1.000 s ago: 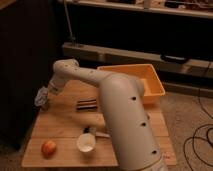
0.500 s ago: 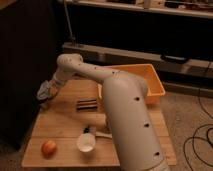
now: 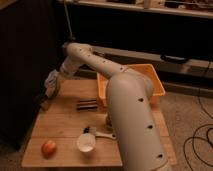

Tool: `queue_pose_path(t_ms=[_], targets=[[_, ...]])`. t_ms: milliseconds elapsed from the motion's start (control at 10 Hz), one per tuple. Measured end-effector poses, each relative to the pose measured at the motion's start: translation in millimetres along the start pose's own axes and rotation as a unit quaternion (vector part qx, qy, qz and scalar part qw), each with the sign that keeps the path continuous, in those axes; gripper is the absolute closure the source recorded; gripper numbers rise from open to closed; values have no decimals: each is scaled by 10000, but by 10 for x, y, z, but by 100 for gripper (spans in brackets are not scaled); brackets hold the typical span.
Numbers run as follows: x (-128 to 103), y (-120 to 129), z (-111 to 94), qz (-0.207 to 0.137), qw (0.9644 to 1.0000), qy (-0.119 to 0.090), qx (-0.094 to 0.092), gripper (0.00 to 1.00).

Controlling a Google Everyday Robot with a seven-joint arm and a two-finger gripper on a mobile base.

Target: Place towel in tray

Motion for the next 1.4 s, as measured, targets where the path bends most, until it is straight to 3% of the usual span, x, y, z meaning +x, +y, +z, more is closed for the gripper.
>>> queue_pose_path(t_ms=[500,800,1000,1200,1400], targets=[[676,-494,-715,457,9962,346,654,100],[1064,-647,-1138,662,9907,614,1015,100],[1402,-743,-1405,883,9850,822,1237,100],[1658,-801,-1537,1075,9800,983,1358,100],[2038,-859,-1675,1305,9717,1267,1511,100]])
